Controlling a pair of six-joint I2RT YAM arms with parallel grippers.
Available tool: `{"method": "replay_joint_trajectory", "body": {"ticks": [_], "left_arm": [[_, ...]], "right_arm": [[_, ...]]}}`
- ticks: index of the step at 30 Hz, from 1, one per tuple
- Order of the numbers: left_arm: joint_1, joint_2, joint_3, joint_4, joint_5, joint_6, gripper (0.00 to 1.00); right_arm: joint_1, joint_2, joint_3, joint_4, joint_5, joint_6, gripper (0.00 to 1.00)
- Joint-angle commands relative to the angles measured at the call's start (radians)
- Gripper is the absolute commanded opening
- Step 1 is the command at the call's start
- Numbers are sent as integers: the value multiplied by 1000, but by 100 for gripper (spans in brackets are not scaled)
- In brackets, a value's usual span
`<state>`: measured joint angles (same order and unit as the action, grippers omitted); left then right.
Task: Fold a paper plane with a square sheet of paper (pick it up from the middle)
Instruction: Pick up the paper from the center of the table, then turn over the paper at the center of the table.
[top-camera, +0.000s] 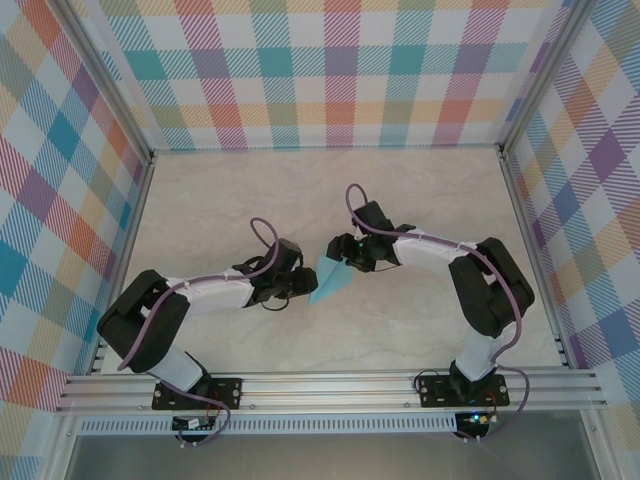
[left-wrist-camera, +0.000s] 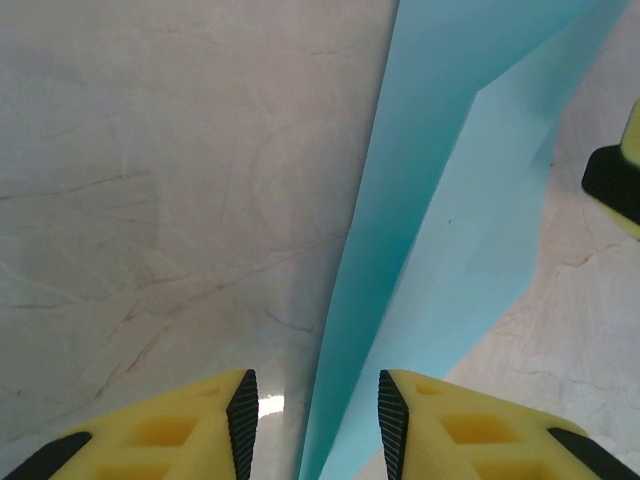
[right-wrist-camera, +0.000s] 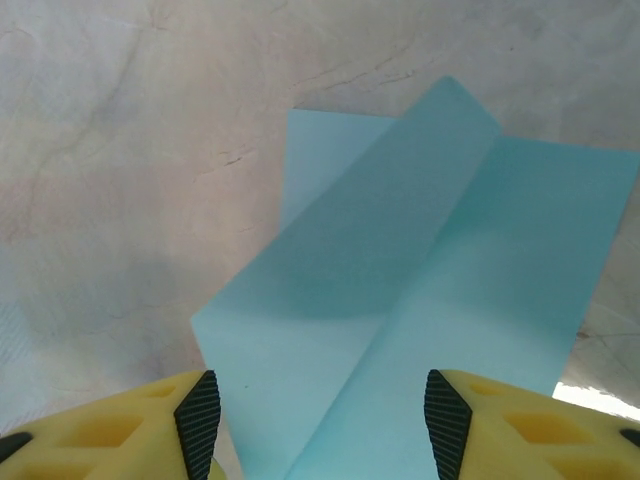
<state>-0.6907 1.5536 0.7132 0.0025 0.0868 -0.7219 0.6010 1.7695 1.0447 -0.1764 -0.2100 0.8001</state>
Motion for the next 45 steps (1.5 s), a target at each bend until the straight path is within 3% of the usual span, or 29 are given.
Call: {"method": "replay_joint_trajectory", "body": {"ticks": [1,15,25,29,36,45], "left_arm": [[10,25,40,12,-8,-14,39],[36,60,56,6,42,-19,40],[144,35,3,123,260,-69,45],[194,-20,-36,162,332,-73,54],[257,-188,-104,271,467,-93,77],[267,-285,-147,471,602,-203,91]], "right_arm": [[-3,35,1,31,-28,16,57],[-4,95,-16,190,-132,-2,40],[-9,86,-61,330,-160,-5,14],[-20,1,-76,354,-186,-31,8],[-88,-110,-77,420,-445,-59,7],[-122,-191,-53,472,-634,-21,8]]}}
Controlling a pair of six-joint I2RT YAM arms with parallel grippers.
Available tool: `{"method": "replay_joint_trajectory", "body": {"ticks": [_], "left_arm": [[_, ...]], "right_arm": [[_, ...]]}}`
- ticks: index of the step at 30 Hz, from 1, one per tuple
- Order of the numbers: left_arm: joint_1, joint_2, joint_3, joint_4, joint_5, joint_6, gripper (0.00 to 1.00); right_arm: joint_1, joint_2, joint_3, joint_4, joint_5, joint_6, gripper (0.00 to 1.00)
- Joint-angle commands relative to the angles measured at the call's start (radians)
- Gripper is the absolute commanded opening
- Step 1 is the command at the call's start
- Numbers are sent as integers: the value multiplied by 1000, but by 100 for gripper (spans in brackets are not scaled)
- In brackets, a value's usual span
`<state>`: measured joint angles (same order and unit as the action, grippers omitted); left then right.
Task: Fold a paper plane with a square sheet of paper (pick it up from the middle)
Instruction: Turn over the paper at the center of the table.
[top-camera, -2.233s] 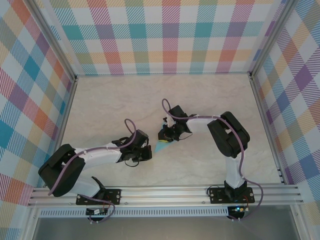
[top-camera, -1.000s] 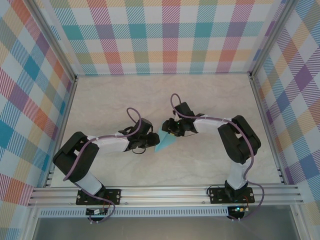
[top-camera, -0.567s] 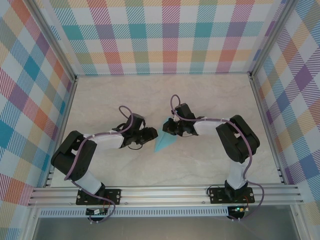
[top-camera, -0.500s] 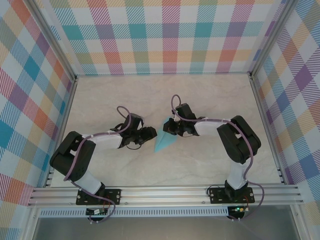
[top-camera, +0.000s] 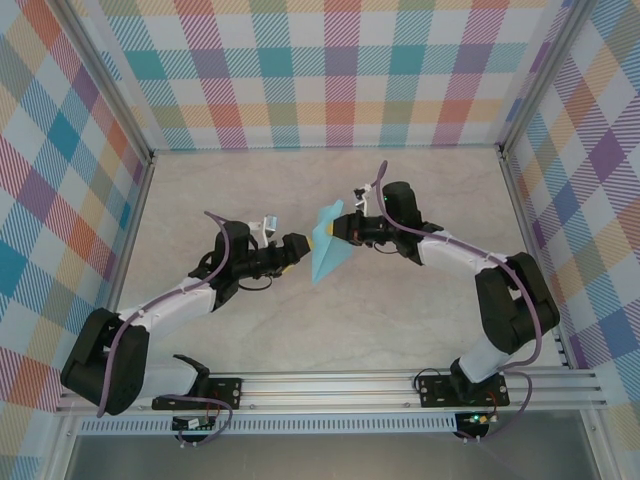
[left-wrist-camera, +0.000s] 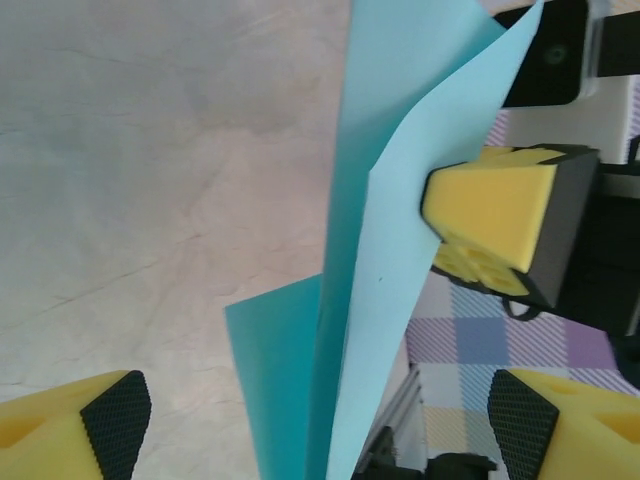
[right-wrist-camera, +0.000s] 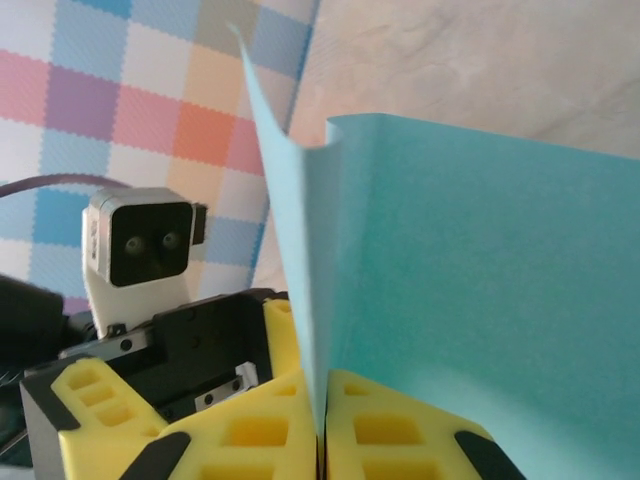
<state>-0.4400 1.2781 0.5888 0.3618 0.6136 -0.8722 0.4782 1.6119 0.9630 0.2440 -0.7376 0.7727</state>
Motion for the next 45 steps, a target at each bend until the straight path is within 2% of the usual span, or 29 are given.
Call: {"method": "replay_joint_trajectory", "body": {"ticks": [1,6,12,18,23,27,31,34,39,45], "left_arm": [[15,-8,-26,128,86,-60,92],[-1,-3,-26,190,115,-55,92],[-17,9,-28,255,98,-79,83],[-37,36,-24,279,89,-108,86],[-37,14,-4,106,8,-58,92],[-47,35,-10,168,53,-116,90],[-54,22,-48,272,73,-190,85],[-58,5,-57,309,83,-220,75],[-59,-28,-63,312,51,-212,59],[-59,-48,-75,342,-5,-185,48]], "right_arm": [[0,-35,31,66,-119,19,8],[-1,-23,33,126,-161,78,9],[0,-7,23,188,-194,131,9],[0,0,28,198,-198,140,9],[0,0,28,184,-185,129,10],[0,7,29,172,-169,116,10],[0,27,49,155,-162,100,10],[0,43,64,140,-160,92,10],[1,61,71,144,-161,97,10],[0,63,68,140,-169,96,10]]}}
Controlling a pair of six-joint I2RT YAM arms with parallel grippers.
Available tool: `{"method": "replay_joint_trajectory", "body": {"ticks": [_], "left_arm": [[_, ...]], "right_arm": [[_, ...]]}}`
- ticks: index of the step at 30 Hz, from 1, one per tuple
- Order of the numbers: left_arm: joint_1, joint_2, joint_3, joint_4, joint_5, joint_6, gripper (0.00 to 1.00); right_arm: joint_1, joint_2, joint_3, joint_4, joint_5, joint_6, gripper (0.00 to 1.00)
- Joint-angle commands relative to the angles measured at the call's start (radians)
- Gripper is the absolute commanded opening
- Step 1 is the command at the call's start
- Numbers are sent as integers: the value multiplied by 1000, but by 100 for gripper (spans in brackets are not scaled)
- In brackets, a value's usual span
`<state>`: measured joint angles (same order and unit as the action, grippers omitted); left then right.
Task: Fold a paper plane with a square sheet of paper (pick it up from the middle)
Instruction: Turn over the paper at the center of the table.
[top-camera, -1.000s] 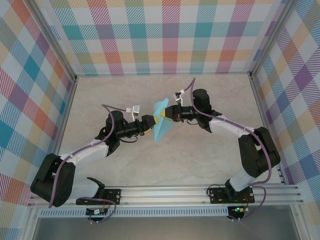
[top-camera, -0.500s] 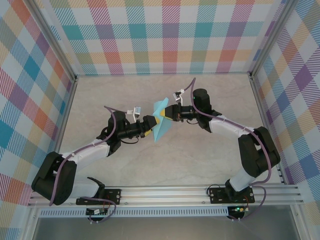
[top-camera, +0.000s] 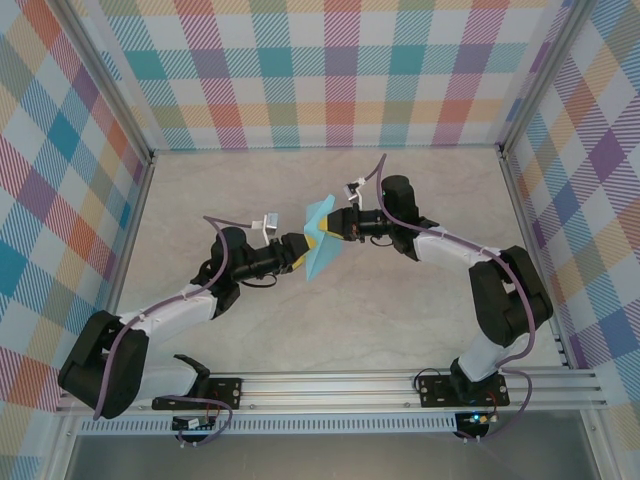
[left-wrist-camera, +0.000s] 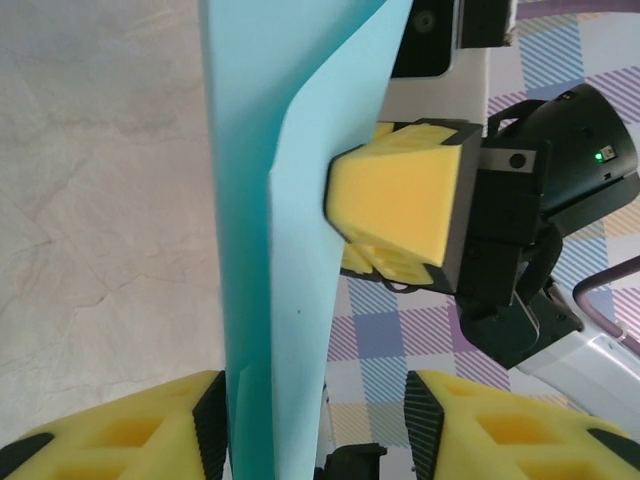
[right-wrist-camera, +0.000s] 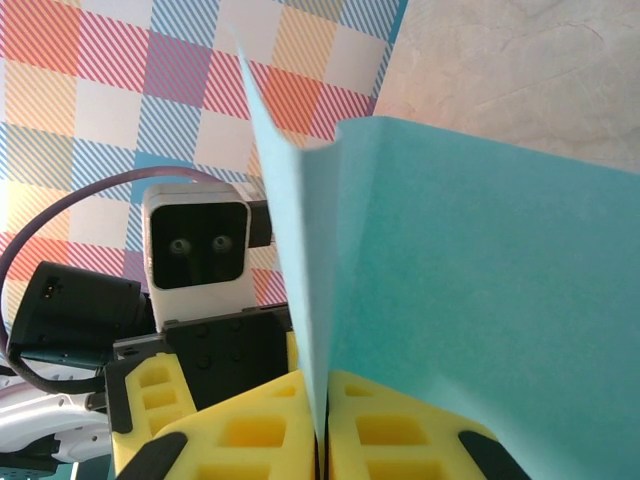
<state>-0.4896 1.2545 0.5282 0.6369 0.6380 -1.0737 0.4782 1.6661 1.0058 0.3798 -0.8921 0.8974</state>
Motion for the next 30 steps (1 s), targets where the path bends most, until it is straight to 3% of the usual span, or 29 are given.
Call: {"method": "replay_joint_trajectory", "body": {"ticks": [1,15,21,26,30], "left_arm": [[-11,-26,-16,70,-34,18,46],[-10,-28,-13,42,-71,61,13],[-9,-55,5,-102,-109,169,6],[-10,-123,90,-479,-256,394,5],[-17,-142,210,-826,-472,560,5]], "right_arm": [[0,9,25,3,-15,-28,10],[-1,2,24,-19,-17,-31,13],[-1,-83,14,-218,153,-147,43],[-2,-201,-3,-458,455,-260,66],[-1,-273,-48,-549,639,-285,79]]}}
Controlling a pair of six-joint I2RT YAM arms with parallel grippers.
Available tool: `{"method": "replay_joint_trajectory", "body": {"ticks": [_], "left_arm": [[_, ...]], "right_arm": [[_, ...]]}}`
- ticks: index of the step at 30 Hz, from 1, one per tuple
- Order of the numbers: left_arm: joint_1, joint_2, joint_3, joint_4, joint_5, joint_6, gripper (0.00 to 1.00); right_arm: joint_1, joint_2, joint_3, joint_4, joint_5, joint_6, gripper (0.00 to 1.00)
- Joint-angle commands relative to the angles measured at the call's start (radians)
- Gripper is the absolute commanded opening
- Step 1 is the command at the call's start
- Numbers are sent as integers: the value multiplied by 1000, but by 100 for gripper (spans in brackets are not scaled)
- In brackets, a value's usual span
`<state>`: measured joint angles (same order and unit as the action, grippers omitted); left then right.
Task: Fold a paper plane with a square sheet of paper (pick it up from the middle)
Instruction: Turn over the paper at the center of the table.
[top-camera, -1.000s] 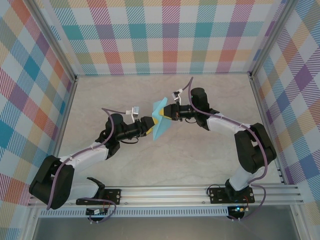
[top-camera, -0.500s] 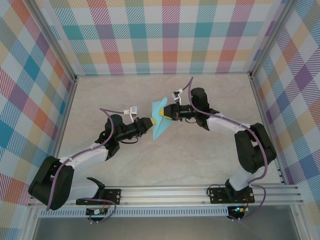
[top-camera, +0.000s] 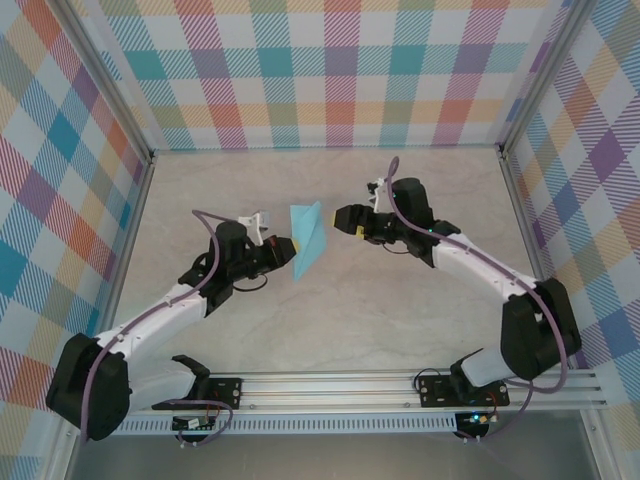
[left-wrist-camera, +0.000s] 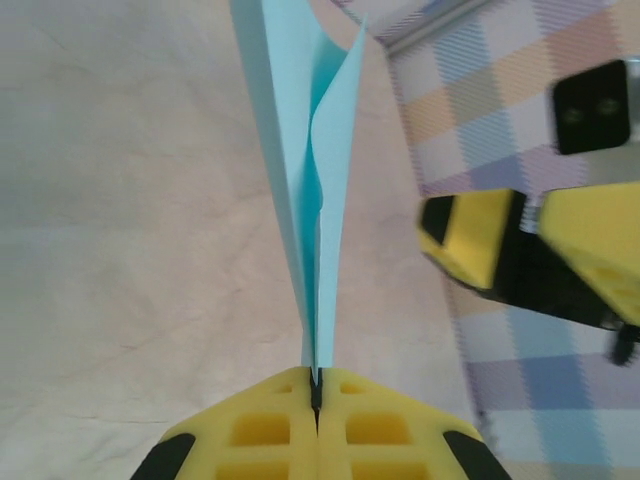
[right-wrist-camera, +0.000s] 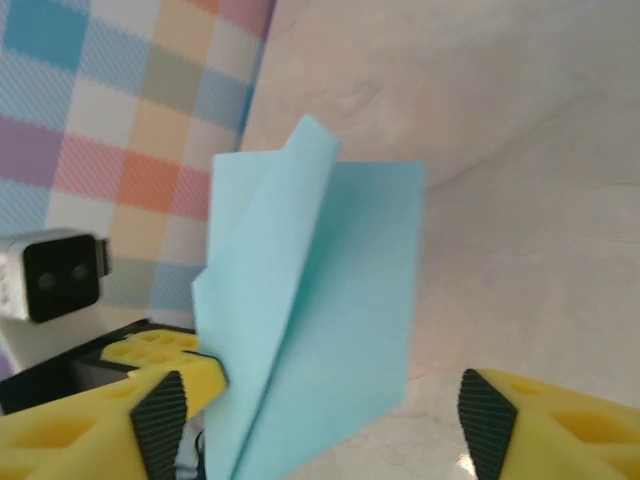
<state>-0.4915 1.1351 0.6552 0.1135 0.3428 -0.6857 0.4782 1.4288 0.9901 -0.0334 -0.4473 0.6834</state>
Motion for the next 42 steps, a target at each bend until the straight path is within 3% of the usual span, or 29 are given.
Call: {"method": "replay_joint_trajectory", "body": {"ticks": [1,4,10,15,19,25,31,36,42], "left_arm": [[-22,-15,116,-375,-244,208,5],[-56,35,204,-588,-467,265,5],[-164,240,345,-792,-854,226,5],[-244,452,482,-933,-1059,149,5],[-290,589,575,-1024,-1148,107,5],[-349,754,663,-1024,-1122,89,7],[-390,854,742,-974,-1003,99,15],[-388,801,731,-900,-916,120,36],[-326,597,571,-727,-718,134,52]], "right_arm": [[-2,-49,-44,-155,234,-70,81],[-1,-83,-76,-196,322,-62,84],[-2,-121,-124,-215,419,-11,86],[-1,-126,-120,-244,447,-10,87],[-2,-149,-131,-257,483,-6,87],[-1,-171,-136,-282,528,4,88],[-2,-175,-133,-306,555,15,89],[-3,-175,-136,-319,566,21,89],[-1,-139,-121,-316,521,-36,86]]}}
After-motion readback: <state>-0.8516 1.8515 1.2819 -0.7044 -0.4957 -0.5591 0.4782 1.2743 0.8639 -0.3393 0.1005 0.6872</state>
